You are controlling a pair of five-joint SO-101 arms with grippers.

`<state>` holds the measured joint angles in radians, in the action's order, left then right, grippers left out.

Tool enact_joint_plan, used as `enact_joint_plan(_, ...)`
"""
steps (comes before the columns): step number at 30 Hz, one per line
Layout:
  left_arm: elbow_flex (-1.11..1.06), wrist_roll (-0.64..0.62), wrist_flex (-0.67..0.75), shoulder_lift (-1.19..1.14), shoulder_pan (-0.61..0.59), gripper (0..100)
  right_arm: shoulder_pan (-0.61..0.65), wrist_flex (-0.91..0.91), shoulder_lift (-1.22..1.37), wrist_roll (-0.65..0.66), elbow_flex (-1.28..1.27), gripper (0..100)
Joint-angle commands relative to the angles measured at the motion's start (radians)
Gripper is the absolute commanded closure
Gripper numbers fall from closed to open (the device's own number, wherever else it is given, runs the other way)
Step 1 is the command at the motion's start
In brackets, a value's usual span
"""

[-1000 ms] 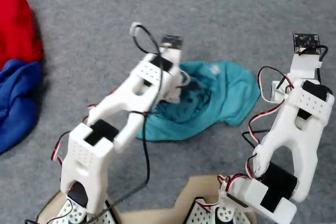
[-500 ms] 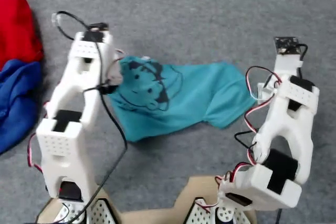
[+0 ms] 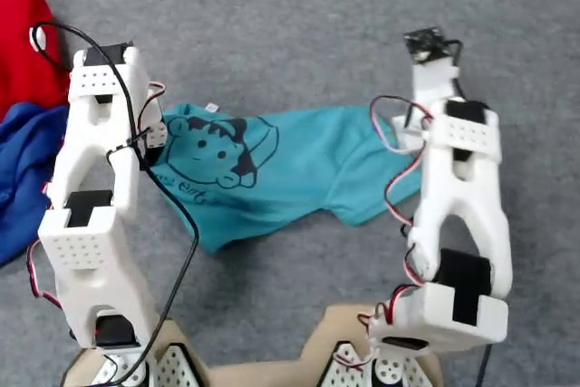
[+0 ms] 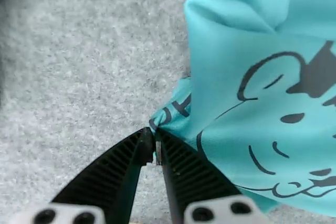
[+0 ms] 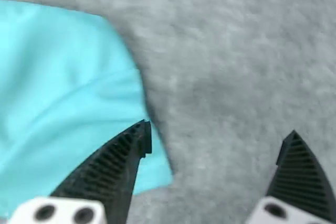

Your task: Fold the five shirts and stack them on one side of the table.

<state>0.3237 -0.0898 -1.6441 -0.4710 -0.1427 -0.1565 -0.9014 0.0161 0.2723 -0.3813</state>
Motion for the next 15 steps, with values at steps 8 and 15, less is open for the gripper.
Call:
enact_joint_plan(8, 0.132, 0.006, -0.015, 0.013, -0.084, 98, 0.058, -0.077, 0.084, 0.006, 0.048, 82.2)
enact_joint_plan(15, 0.224, 0.005, -0.057, 0.008, -0.081, 98, 0.048, -0.149, 0.196, 0.006, 0.114, 83.1)
